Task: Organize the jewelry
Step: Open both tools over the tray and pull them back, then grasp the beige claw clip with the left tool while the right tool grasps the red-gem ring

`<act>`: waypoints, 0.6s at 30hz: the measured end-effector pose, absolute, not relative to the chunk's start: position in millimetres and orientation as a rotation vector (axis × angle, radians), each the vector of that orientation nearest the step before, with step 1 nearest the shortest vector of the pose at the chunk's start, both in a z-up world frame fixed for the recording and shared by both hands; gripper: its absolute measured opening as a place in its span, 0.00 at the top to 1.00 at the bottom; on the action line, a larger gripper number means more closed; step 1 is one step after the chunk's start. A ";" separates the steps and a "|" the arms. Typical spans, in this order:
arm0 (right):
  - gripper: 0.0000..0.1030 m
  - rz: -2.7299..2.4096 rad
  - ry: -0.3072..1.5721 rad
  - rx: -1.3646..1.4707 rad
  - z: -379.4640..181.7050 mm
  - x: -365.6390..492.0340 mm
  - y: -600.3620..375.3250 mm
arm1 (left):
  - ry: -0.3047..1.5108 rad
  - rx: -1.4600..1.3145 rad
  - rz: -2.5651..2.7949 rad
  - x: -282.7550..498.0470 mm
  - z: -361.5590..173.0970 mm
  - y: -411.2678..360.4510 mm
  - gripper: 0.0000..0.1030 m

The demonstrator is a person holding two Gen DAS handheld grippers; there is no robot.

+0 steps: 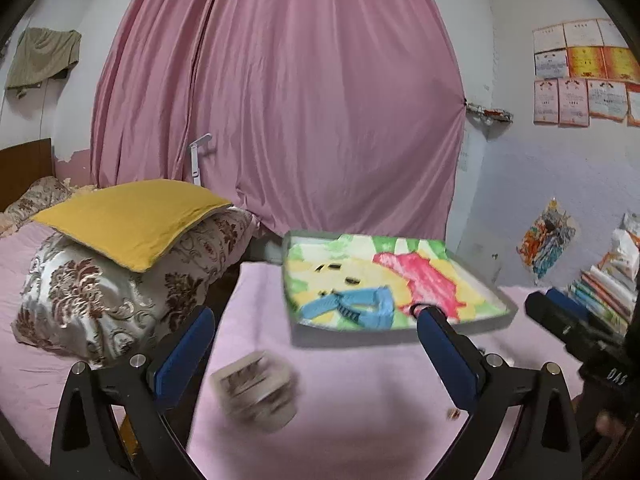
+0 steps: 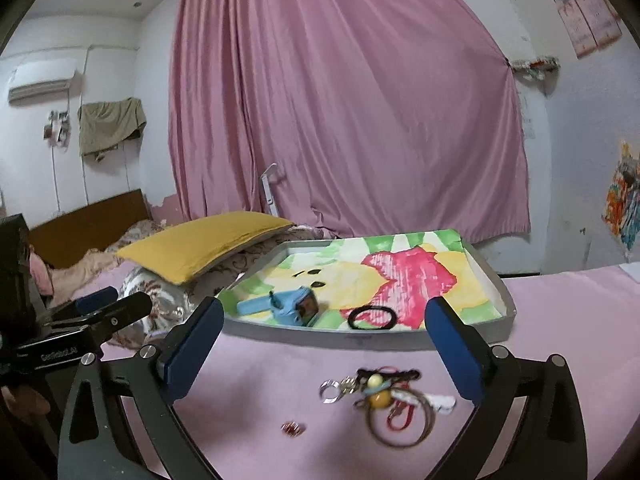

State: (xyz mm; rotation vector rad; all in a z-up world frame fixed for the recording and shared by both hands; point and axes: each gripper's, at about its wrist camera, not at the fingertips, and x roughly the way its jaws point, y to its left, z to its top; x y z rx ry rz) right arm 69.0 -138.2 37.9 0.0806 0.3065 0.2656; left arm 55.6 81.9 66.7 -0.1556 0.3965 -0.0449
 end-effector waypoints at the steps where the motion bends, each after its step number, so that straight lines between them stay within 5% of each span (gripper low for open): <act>1: 0.04 0.268 0.310 0.075 36.7 66.3 -135.8 | 0.403 -0.150 -0.045 51.7 64.2 86.1 0.01; 14: 0.06 0.264 0.543 0.053 -7.1 61.0 -113.9 | 0.582 -0.116 -0.101 63.9 26.6 111.4 0.01; 18: 0.24 0.254 0.597 0.042 -14.5 66.4 -109.8 | 0.634 -0.122 -0.135 74.4 20.4 111.4 0.01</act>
